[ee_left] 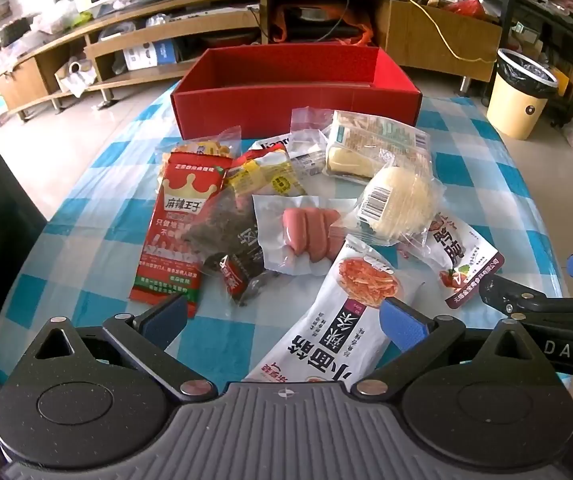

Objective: Organize snacks
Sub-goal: 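Move left tool toward white spicy-strip bag while right tool approaches round wrapped bun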

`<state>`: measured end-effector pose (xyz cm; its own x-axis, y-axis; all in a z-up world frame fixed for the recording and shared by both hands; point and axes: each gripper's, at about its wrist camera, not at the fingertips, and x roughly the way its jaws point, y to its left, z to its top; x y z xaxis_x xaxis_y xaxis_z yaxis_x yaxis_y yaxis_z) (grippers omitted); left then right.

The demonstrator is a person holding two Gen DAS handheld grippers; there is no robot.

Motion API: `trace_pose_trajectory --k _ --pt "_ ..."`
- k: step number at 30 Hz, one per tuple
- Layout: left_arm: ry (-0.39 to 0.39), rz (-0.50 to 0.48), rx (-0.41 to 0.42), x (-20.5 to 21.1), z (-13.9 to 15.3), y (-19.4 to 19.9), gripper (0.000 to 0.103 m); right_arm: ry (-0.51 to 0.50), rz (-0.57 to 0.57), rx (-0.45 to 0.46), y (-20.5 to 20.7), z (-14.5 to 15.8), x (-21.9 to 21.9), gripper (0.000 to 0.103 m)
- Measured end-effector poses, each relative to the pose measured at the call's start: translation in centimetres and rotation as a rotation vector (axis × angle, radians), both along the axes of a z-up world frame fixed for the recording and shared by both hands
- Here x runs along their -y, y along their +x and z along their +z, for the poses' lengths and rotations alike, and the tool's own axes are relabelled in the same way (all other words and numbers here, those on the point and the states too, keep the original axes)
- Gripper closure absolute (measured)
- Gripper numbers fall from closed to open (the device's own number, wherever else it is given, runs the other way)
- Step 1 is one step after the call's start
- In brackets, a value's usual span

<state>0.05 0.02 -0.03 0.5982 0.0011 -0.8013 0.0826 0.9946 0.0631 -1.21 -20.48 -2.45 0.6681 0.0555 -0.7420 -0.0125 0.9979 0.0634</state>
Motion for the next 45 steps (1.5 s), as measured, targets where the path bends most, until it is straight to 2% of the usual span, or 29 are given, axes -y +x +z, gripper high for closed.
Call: trace_pose_trajectory --k 18,25,30,33,39,42,45 --pt "0.024 0.001 -0.015 0.1 -0.6 0.0 0.0 -0.004 0.008 -0.016 0.1 -0.1 -0.1 0.0" --pt "0.043 -0.032 -0.029 0.9 -1.5 0.3 0.0 0.017 -0.003 -0.029 0.5 -0.1 0.6 0.0" --pt "0.073 -0.075 -0.076 1.8 -2.6 1.3 0.0 0.014 -0.004 -0.026 0.8 0.3 1.5 0.0" --pt "0.087 -0.109 -0.054 2.4 -3.0 1.8 0.0 0.006 0.026 -0.045 1.6 0.6 1.9 0.0" --pt "0.113 -0.198 -0.116 4.1 -4.6 2.9 0.003 -0.042 0.11 -0.05 3.4 1.0 2.3 0.0" --pt "0.091 -0.188 -0.174 3.8 -5.7 3.8 0.006 -0.077 0.159 -0.052 4.5 0.8 2.4 0.0" --pt "0.036 -0.171 -0.203 3.1 -5.7 4.5 0.01 -0.076 0.222 -0.072 5.7 0.5 2.3 0.0"
